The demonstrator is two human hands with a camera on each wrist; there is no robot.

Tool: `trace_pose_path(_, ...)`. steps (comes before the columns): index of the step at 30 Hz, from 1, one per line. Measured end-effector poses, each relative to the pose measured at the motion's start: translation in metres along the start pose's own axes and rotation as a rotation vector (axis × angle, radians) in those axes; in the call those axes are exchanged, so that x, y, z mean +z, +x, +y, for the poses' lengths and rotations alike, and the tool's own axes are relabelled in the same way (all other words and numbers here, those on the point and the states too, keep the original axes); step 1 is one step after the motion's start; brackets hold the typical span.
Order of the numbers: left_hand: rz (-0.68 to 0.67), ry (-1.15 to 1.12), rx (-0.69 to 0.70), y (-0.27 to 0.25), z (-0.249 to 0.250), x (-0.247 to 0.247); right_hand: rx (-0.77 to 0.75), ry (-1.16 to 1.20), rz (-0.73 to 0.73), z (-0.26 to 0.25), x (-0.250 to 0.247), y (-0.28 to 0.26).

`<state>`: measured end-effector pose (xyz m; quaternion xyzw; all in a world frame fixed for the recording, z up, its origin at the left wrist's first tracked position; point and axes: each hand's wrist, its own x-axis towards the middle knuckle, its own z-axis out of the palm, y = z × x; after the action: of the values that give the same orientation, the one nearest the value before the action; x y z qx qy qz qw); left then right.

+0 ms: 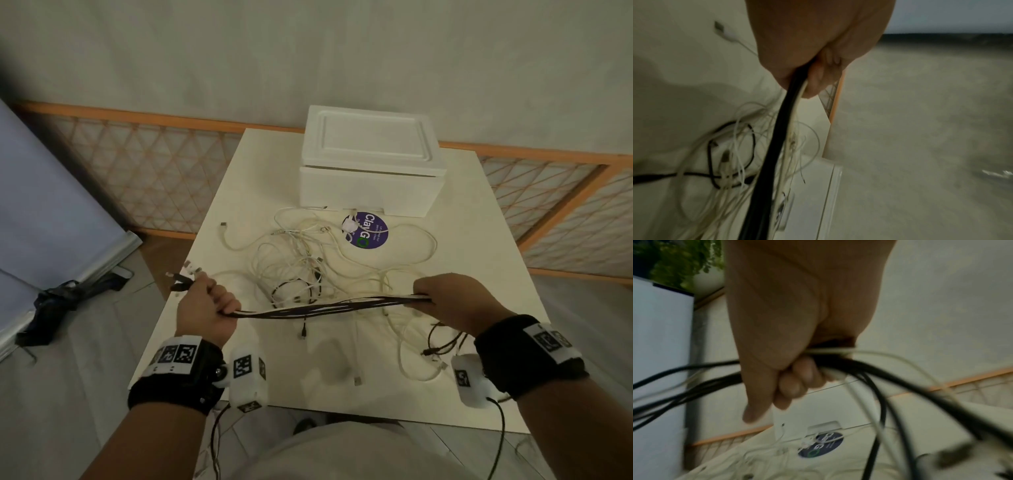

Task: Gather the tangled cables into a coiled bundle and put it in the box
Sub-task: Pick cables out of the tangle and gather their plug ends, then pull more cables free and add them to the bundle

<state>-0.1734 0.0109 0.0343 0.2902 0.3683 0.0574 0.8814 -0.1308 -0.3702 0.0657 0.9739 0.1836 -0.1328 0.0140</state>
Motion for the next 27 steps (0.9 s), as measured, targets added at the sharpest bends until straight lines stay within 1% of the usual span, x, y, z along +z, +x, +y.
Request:
trace_pose_path(4, 0.078, 0.031, -0.018, 0.011, 0.003, -0.032, 0.106, 0.037, -0.025, 0.03, 0.002, -0.018)
trace_pose_path(8, 0.112, 0.074, 0.007, 0.01, -0.013, -0.046, 0.086, 0.065, -0.036, 0.04, 0.014, -0.022)
trace_pose_path(10, 0.162, 0.105, 0.042, 0.008, -0.014, -0.047, 0.064, 0.009, -0.063, 0.055, 0.019, -0.024)
trace_pose_path(12, 0.217, 0.135, 0.055, 0.007, -0.007, -0.05, 0.088, -0.087, -0.136, 0.083, 0.022, -0.032)
trace_pose_path(15, 0.25, 0.164, 0.018, 0.003, -0.001, -0.056, 0.233, -0.188, -0.242, 0.139, 0.027, -0.056)
trace_pose_path(17, 0.261, 0.188, -0.001, -0.003, -0.007, -0.057, 0.335, -0.231, -0.24, 0.171, 0.028, -0.071)
trace_pose_path(19, 0.266, 0.202, -0.006, -0.007, -0.018, -0.055, 0.413, -0.202, -0.206, 0.194, 0.029, -0.077)
trace_pose_path(20, 0.268, 0.2, -0.013, -0.009, -0.024, -0.054, 0.426, -0.167, -0.189, 0.201, 0.03, -0.077)
trace_pose_path(22, 0.281, 0.192, -0.011, -0.013, -0.034, -0.051, 0.383, 0.023, -0.168, 0.202, 0.026, -0.071)
trace_pose_path(24, 0.294, 0.195, 0.029, -0.02, -0.042, -0.043, 0.267, 0.228, -0.153, 0.188, 0.018, -0.059)
trace_pose_path(26, 0.265, 0.237, 0.09, -0.031, -0.049, -0.024, 0.112, 0.302, -0.113, 0.165, 0.011, -0.043)
trace_pose_path(27, 0.221, 0.278, 0.108, -0.038, -0.053, -0.011, 0.054, 0.314, -0.088, 0.151, 0.009, -0.035)
